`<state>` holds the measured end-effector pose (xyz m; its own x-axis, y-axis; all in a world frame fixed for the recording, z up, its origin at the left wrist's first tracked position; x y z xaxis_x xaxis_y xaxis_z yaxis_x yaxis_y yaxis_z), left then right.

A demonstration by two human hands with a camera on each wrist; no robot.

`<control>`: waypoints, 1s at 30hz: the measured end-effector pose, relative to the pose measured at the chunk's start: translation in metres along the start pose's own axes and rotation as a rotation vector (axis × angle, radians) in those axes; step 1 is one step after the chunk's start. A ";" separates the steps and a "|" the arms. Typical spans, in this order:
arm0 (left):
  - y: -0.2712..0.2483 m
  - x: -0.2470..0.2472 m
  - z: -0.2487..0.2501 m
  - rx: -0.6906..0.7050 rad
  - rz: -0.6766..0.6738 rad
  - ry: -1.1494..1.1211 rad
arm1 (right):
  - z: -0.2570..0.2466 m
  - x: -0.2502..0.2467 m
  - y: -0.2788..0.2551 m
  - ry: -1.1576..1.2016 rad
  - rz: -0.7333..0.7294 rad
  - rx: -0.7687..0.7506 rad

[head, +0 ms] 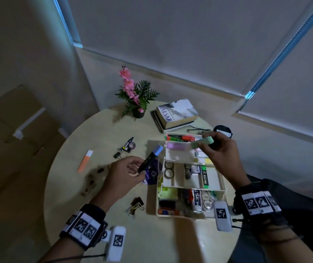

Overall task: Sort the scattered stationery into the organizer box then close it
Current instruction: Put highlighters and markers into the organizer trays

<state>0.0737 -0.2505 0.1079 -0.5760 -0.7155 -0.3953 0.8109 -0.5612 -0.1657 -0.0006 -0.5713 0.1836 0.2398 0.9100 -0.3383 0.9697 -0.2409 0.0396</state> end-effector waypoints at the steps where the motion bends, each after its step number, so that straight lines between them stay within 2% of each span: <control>1: 0.000 0.002 0.005 0.002 0.004 0.011 | -0.002 0.002 0.004 -0.120 -0.026 -0.026; 5: -0.004 0.006 0.021 0.030 0.042 0.062 | -0.006 0.029 0.024 -0.653 -0.175 -0.169; 7: -0.009 0.006 0.028 0.042 0.062 0.071 | 0.007 0.047 0.033 -0.825 -0.273 -0.138; 9: -0.014 0.004 0.033 0.054 0.082 0.088 | 0.021 0.063 0.038 -0.892 -0.330 -0.105; 12: -0.024 0.002 0.040 0.049 0.110 0.089 | 0.031 0.075 0.043 -0.888 -0.358 -0.099; 19: -0.035 0.004 0.049 0.062 0.131 0.115 | 0.063 0.070 0.045 -0.676 -0.436 -0.109; 24: -0.032 0.023 0.058 0.057 0.130 0.119 | 0.072 0.069 0.044 -0.647 -0.460 -0.236; 30: -0.019 0.055 0.075 0.063 0.083 0.100 | 0.076 0.072 0.046 -0.654 -0.505 -0.310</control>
<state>0.0189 -0.3100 0.1571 -0.4917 -0.7171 -0.4940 0.8454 -0.5292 -0.0733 0.0582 -0.5427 0.0893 -0.2026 0.4845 -0.8510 0.9444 0.3263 -0.0390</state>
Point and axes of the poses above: each hand's wrist, its own y-axis towards the middle knuckle, its own x-axis out of the palm, z = x × y, the point moved 6 cm from there along y, towards the middle knuckle, and after that the axes turned 13 degrees about -z, right-handed, at the moved point
